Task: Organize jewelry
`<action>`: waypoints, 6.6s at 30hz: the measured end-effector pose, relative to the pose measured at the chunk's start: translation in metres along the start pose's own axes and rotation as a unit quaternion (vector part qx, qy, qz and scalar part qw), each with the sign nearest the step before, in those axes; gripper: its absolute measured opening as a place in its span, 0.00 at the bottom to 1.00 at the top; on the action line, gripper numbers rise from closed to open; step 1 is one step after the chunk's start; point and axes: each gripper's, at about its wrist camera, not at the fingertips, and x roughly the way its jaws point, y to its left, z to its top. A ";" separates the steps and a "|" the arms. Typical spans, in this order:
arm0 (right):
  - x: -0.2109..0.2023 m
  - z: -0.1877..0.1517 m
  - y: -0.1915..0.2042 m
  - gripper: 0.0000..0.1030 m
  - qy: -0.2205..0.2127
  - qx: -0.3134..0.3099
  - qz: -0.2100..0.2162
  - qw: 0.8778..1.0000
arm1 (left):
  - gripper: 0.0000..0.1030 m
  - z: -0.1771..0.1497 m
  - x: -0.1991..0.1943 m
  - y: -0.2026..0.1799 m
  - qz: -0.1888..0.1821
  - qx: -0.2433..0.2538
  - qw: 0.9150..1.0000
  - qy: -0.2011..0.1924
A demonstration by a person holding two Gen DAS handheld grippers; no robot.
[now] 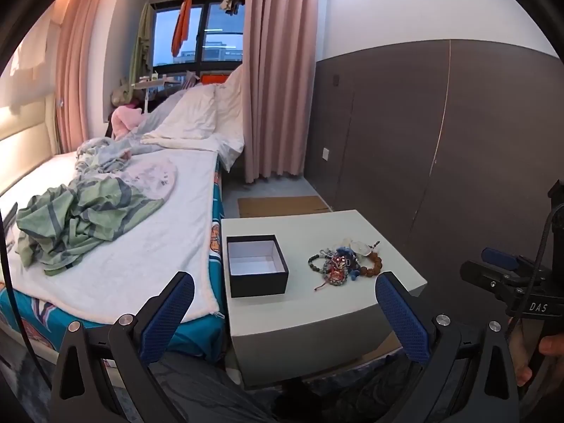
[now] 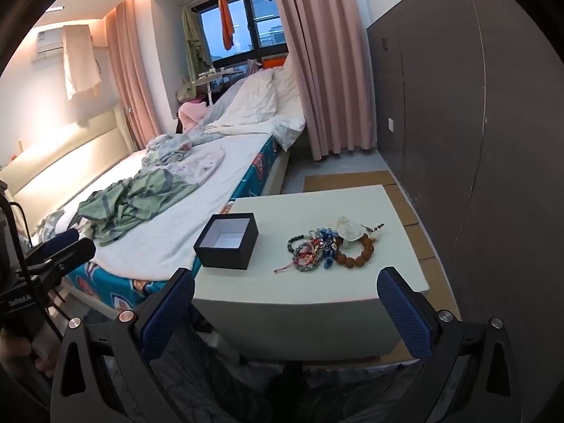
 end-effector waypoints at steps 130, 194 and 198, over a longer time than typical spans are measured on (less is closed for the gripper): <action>0.155 -0.013 -0.176 0.77 0.120 0.160 -0.043 0.979 | 0.20 -0.015 0.345 -0.093 -0.137 0.057 0.946 0.287; 0.293 0.030 -0.101 0.22 0.220 0.087 0.054 0.970 | 0.06 0.080 0.232 0.009 -0.172 -0.054 0.972 0.150; 0.303 0.026 -0.101 0.50 0.221 0.089 0.050 0.970 | 0.06 0.078 0.225 0.021 -0.161 -0.060 0.974 0.145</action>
